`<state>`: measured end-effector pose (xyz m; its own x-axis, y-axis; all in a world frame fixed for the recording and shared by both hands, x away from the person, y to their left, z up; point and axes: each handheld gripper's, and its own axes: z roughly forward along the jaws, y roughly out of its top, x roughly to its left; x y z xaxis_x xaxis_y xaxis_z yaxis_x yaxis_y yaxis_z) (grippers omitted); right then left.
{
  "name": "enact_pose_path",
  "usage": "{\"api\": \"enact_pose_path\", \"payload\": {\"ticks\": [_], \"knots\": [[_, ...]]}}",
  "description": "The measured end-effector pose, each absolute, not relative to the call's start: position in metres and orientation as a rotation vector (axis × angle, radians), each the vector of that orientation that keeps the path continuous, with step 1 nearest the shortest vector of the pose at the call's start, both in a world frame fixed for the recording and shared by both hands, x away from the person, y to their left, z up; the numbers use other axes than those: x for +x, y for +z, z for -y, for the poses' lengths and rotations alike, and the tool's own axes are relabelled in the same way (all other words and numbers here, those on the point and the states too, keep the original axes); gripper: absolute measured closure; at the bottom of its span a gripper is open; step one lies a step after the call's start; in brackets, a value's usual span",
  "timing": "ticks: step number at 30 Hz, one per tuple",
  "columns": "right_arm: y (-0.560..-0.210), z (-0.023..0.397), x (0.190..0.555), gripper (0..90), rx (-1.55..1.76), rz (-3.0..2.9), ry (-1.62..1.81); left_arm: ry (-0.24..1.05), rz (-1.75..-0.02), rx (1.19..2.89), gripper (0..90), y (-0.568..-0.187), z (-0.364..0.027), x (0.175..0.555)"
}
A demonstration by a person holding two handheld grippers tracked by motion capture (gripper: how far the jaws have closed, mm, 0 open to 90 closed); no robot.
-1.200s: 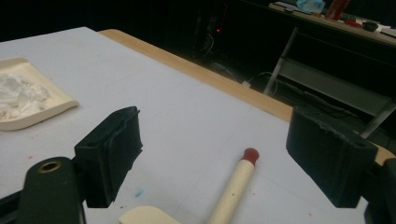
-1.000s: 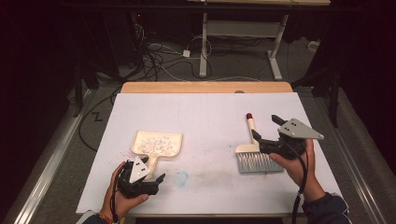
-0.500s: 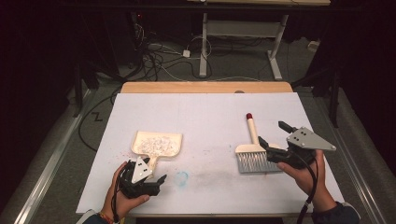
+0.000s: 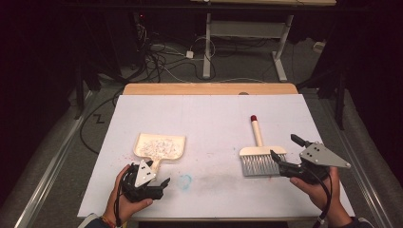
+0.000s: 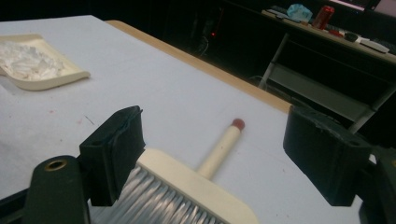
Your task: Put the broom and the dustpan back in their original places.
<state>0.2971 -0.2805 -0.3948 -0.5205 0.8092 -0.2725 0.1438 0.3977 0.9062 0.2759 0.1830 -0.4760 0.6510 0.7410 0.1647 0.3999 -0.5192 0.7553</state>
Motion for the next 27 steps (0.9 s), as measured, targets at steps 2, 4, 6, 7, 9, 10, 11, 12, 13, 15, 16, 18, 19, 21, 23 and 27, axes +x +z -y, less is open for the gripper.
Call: {"api": "enact_pose_path", "payload": {"ticks": [2,4,6,7,9,10,11,12,13,15,16,18,19,21,23,27], "knots": [[-0.399,0.283,0.295,20.6,0.818,-1.919,1.135,0.625,-0.877,2.164,18.4,-0.476,-0.183,0.276],[-0.402,0.286,0.293,20.6,0.819,-1.920,1.123,0.629,-0.877,2.164,18.4,-0.475,-0.183,0.276],[-0.406,0.290,0.291,20.6,0.828,-1.922,1.117,0.627,-0.873,2.166,18.4,-0.476,-0.183,0.276],[-0.407,0.292,0.290,20.6,0.829,-1.919,1.110,0.629,-0.873,2.166,18.4,-0.476,-0.182,0.276],[-0.411,0.295,0.288,20.6,0.828,-1.924,1.091,0.631,-0.869,2.169,18.3,-0.476,-0.182,0.276],[-0.413,0.296,0.288,20.6,0.834,-1.927,1.090,0.633,-0.870,2.169,18.3,-0.476,-0.182,0.276],[-0.415,0.298,0.287,20.5,0.837,-1.935,1.089,0.633,-0.872,2.171,18.3,-0.476,-0.182,0.276],[-0.418,0.299,0.286,20.5,0.839,-1.944,1.086,0.637,-0.874,2.172,18.3,-0.476,-0.182,0.276],[-0.420,0.301,0.285,20.6,0.840,-1.945,1.084,0.637,-0.874,2.169,18.4,-0.475,-0.182,0.276],[-0.425,0.303,0.283,20.6,0.853,-1.951,1.079,0.640,-0.872,2.168,18.3,-0.475,-0.182,0.276],[-0.428,0.304,0.282,20.5,0.855,-1.954,1.074,0.641,-0.872,2.166,18.4,-0.475,-0.182,0.276],[-0.434,0.308,0.278,20.6,0.870,-1.963,1.091,0.638,-0.867,2.166,18.3,-0.475,-0.182,0.276],[-0.436,0.308,0.277,20.6,0.870,-1.971,1.084,0.637,-0.867,2.166,18.3,-0.475,-0.181,0.276],[-0.441,0.310,0.274,20.5,0.870,-1.975,1.065,0.634,-0.866,2.166,18.3,-0.475,-0.180,0.277],[-0.447,0.312,0.272,20.5,0.886,-1.983,1.077,0.633,-0.865,2.163,18.3,-0.475,-0.179,0.277],[-0.458,0.312,0.267,20.5,0.893,-2.012,1.051,0.634,-0.858,2.161,18.2,-0.475,-0.177,0.277]]}}
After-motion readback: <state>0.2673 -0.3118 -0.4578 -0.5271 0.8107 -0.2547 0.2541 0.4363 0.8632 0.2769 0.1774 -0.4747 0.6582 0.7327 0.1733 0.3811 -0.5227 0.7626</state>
